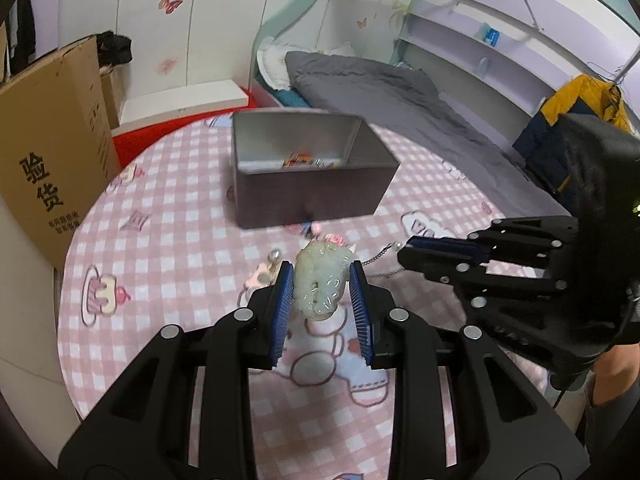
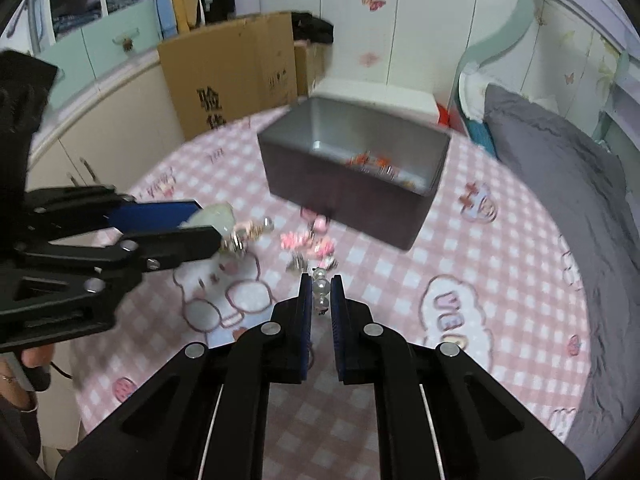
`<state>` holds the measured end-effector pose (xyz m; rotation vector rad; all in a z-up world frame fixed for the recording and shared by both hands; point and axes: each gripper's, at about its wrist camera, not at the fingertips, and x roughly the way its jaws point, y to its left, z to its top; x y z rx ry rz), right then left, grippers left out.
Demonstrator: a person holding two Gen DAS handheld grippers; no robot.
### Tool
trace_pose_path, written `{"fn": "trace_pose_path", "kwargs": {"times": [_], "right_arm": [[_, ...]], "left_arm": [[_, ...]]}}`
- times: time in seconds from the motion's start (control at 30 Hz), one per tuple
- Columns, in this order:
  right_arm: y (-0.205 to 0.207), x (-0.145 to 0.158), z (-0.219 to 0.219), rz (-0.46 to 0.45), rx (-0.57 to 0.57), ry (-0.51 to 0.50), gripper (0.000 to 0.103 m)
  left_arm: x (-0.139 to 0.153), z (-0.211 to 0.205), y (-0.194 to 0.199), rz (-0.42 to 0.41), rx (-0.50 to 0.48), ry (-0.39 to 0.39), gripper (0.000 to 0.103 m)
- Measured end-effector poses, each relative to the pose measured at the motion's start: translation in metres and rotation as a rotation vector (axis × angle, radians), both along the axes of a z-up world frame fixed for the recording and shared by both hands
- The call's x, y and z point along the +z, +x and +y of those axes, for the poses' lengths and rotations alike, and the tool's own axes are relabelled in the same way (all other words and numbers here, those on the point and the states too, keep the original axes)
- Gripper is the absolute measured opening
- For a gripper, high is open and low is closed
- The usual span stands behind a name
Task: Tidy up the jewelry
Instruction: 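Carry the jade pendant to the box while the right grasps a pearl earring, then lower the jade pendant and pearl earring into the box and open both grippers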
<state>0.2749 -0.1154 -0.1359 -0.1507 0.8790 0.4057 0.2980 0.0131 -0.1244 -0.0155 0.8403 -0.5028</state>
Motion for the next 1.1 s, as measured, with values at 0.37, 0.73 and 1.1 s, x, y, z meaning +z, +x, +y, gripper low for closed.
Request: {"fn": "trace_pose_path", "kwargs": {"times": [0.37, 0.73, 1.1], "right_arm": [[0.013, 0.058, -0.013, -0.113, -0.015, 0.032, 0.007], [0.059, 0.099, -0.017, -0.217, -0.052, 0.050, 0.008], [0.093, 0.054, -0.010, -0.110, -0.056, 0.038, 0.008]], "left_arm": [[0.040, -0.017, 0.035, -0.045, -0.041, -0.018, 0.028], [0.042, -0.026, 0.097, 0.007, -0.045, -0.002, 0.028], [0.004, -0.038, 0.129, 0.104, -0.035, 0.056, 0.028]]}}
